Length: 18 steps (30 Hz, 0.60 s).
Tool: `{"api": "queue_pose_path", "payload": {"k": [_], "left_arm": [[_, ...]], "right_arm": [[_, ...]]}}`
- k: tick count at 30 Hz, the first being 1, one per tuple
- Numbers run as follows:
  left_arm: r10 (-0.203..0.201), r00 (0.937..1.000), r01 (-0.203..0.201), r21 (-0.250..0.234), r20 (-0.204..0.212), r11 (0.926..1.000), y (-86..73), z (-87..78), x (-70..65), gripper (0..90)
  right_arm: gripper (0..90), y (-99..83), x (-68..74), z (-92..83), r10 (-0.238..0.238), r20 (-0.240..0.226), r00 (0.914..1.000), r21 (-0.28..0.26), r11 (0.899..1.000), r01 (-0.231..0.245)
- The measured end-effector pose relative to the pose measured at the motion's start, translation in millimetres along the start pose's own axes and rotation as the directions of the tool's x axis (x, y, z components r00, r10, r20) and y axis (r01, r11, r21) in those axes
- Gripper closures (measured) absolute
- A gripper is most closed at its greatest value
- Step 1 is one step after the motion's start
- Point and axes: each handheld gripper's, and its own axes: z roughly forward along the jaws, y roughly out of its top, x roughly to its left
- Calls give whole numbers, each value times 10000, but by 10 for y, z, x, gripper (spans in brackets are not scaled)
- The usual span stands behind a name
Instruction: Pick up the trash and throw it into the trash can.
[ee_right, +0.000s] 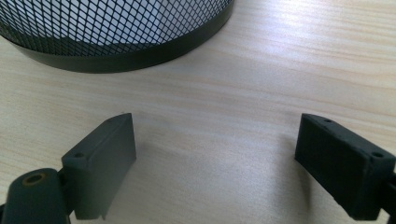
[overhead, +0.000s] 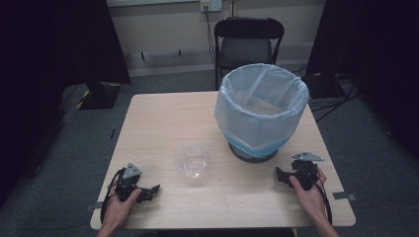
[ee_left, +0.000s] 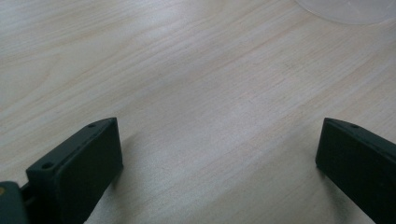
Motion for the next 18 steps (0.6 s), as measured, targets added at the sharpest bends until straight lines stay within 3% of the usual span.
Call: {"api": "queue_pose_path", "payload": {"k": [9, 13, 15, 18], "left_arm": [[6, 10000, -6, -5, 16, 10000, 0, 0, 1, 0], [-50, 10000, 50, -12, 14, 10000, 2, -1, 1, 2], [-137, 9999, 137, 9, -58, 9999, 10, -16, -4, 55], [-425, 9990, 424, 29, 160, 9991, 50, -52, 11, 148]], "right_arm": [[116, -38, 0, -42, -106, -106, 9999, -6, 9999, 106], [114, -46, -34, -51, -358, -422, 9985, 2, 9994, 358], [114, -49, -46, -55, -452, -548, 9975, -10, 9990, 452], [114, -51, -49, -55, -486, -572, 9972, -21, 9988, 486]]}}
